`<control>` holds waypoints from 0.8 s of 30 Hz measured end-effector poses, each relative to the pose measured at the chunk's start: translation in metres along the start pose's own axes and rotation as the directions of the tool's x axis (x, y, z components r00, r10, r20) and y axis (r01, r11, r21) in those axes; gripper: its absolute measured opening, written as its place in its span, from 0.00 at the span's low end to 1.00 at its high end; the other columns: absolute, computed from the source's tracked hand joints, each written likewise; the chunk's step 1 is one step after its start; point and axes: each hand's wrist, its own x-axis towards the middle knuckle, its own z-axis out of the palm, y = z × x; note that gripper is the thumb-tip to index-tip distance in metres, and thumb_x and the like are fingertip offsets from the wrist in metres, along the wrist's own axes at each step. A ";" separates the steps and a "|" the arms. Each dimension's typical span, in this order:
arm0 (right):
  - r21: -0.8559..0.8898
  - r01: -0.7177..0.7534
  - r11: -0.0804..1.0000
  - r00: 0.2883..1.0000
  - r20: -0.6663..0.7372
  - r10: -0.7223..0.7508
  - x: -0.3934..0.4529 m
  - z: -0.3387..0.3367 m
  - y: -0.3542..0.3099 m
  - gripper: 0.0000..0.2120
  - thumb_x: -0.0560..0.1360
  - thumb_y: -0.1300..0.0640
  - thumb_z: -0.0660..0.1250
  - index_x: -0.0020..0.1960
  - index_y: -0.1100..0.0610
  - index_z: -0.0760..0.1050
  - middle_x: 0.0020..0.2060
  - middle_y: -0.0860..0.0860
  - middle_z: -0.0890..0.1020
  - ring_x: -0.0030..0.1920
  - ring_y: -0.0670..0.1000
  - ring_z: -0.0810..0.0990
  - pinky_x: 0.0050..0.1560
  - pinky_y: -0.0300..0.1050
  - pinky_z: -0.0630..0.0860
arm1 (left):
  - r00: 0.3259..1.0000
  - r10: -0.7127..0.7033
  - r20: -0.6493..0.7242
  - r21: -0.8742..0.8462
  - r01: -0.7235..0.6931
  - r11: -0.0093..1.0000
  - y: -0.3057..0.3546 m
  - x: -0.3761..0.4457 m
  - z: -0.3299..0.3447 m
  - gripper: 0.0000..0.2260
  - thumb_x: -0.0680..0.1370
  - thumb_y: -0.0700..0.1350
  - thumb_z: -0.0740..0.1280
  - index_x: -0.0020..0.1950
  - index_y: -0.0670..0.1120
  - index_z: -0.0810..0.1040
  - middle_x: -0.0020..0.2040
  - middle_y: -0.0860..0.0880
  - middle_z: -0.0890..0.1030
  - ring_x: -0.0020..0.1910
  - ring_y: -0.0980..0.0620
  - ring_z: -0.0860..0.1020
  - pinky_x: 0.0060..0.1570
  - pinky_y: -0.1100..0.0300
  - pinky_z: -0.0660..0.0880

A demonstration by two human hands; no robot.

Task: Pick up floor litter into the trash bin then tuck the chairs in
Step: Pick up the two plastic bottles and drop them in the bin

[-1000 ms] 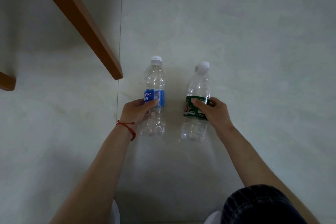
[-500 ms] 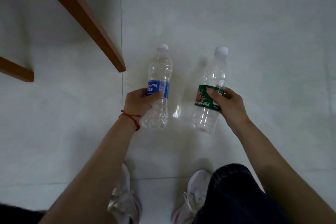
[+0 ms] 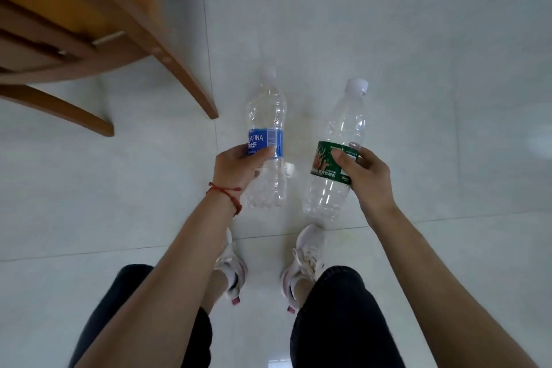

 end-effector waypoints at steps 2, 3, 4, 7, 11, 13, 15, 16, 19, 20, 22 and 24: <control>0.006 -0.007 1.000 1.000 -0.008 0.007 -0.029 -0.009 -0.022 0.25 0.70 0.55 0.72 0.64 0.59 0.72 0.45 0.49 0.82 0.47 0.47 0.82 0.54 0.45 0.78 | 1.000 -0.005 0.007 0.001 0.005 1.000 0.023 -0.030 -0.008 0.03 0.73 0.47 0.70 0.40 0.50 0.77 0.39 0.46 0.79 0.43 0.48 0.76 0.53 0.51 0.75; 0.009 -0.010 1.000 1.000 -0.008 0.010 -0.043 -0.013 -0.034 0.25 0.69 0.55 0.73 0.64 0.60 0.72 0.46 0.50 0.83 0.47 0.48 0.82 0.55 0.47 0.78 | 1.000 -0.009 0.009 0.001 0.009 1.000 0.034 -0.045 -0.012 0.03 0.73 0.47 0.69 0.40 0.50 0.77 0.39 0.46 0.79 0.44 0.48 0.77 0.53 0.51 0.76; 0.011 -0.013 1.000 1.000 -0.006 0.013 -0.058 -0.017 -0.045 0.25 0.69 0.55 0.73 0.63 0.60 0.73 0.47 0.51 0.83 0.48 0.49 0.82 0.56 0.49 0.78 | 1.000 -0.017 0.007 -0.009 0.017 1.000 0.046 -0.060 -0.016 0.04 0.73 0.47 0.70 0.40 0.50 0.77 0.39 0.46 0.79 0.44 0.48 0.77 0.53 0.51 0.76; 0.026 -0.018 1.000 1.000 -0.006 0.018 -0.100 -0.028 -0.081 0.25 0.69 0.55 0.73 0.63 0.61 0.73 0.48 0.53 0.83 0.50 0.52 0.82 0.58 0.53 0.77 | 1.000 -0.020 0.012 -0.017 0.020 1.000 0.080 -0.104 -0.027 0.04 0.73 0.48 0.70 0.39 0.50 0.77 0.39 0.46 0.80 0.44 0.48 0.77 0.53 0.52 0.76; 0.052 0.015 0.999 1.000 0.004 -0.016 -0.153 -0.041 -0.128 0.24 0.69 0.56 0.73 0.62 0.62 0.73 0.45 0.52 0.83 0.49 0.52 0.83 0.57 0.53 0.77 | 0.999 -0.006 0.053 -0.003 0.006 1.000 0.122 -0.160 -0.040 0.07 0.73 0.48 0.68 0.46 0.45 0.77 0.44 0.43 0.79 0.46 0.46 0.77 0.56 0.50 0.75; 0.053 0.039 0.998 0.999 -0.002 -0.039 -0.177 -0.046 -0.150 0.22 0.69 0.57 0.73 0.61 0.61 0.74 0.44 0.51 0.83 0.47 0.52 0.83 0.56 0.52 0.78 | 0.998 0.002 0.069 -0.004 -0.002 1.000 0.141 -0.185 -0.046 0.07 0.73 0.48 0.68 0.46 0.46 0.76 0.45 0.43 0.79 0.47 0.46 0.77 0.56 0.50 0.75; 0.057 0.054 0.997 0.999 -0.003 -0.054 -0.198 -0.050 -0.168 0.21 0.69 0.57 0.73 0.61 0.61 0.74 0.44 0.52 0.83 0.47 0.51 0.83 0.55 0.50 0.78 | 0.996 0.007 0.086 0.004 -0.007 1.000 0.156 -0.208 -0.052 0.05 0.73 0.47 0.69 0.45 0.46 0.76 0.45 0.44 0.79 0.47 0.46 0.77 0.55 0.50 0.76; 0.057 0.057 0.997 0.998 -0.003 -0.057 -0.209 -0.052 -0.175 0.22 0.69 0.56 0.73 0.61 0.61 0.74 0.45 0.53 0.83 0.47 0.51 0.83 0.54 0.48 0.79 | 0.997 0.005 0.082 0.000 -0.005 1.000 0.162 -0.218 -0.056 0.06 0.73 0.47 0.69 0.46 0.46 0.76 0.44 0.44 0.79 0.47 0.47 0.77 0.55 0.51 0.76; 0.056 0.087 0.995 0.996 0.014 -0.088 -0.238 -0.054 -0.194 0.21 0.70 0.57 0.73 0.60 0.61 0.74 0.45 0.53 0.83 0.44 0.49 0.83 0.50 0.43 0.79 | 0.998 -0.005 0.055 -0.035 0.007 0.999 0.175 -0.245 -0.070 0.09 0.73 0.46 0.69 0.50 0.44 0.77 0.45 0.44 0.80 0.47 0.47 0.78 0.53 0.53 0.76; 0.056 0.093 0.994 0.995 0.020 -0.094 -0.248 -0.054 -0.199 0.20 0.70 0.57 0.73 0.60 0.61 0.75 0.46 0.54 0.83 0.44 0.49 0.83 0.50 0.43 0.79 | 0.999 0.001 0.049 -0.034 0.001 0.999 0.178 -0.254 -0.076 0.07 0.73 0.46 0.69 0.48 0.44 0.77 0.44 0.44 0.79 0.47 0.47 0.78 0.52 0.54 0.76; 0.056 0.098 0.994 0.994 0.035 -0.100 -0.265 -0.054 -0.208 0.16 0.70 0.58 0.72 0.56 0.60 0.76 0.45 0.55 0.83 0.44 0.51 0.83 0.50 0.45 0.79 | 0.999 0.022 0.031 -0.014 -0.021 1.000 0.182 -0.271 -0.087 0.04 0.73 0.46 0.69 0.41 0.47 0.76 0.43 0.45 0.79 0.47 0.47 0.77 0.52 0.54 0.75; 0.050 0.118 0.992 0.991 0.061 -0.121 -0.278 -0.053 -0.217 0.10 0.70 0.59 0.72 0.50 0.59 0.78 0.42 0.55 0.83 0.43 0.52 0.82 0.51 0.47 0.78 | 0.999 0.042 0.003 -0.021 -0.042 0.999 0.185 -0.285 -0.096 0.05 0.74 0.45 0.68 0.39 0.49 0.75 0.42 0.45 0.78 0.47 0.46 0.76 0.53 0.52 0.75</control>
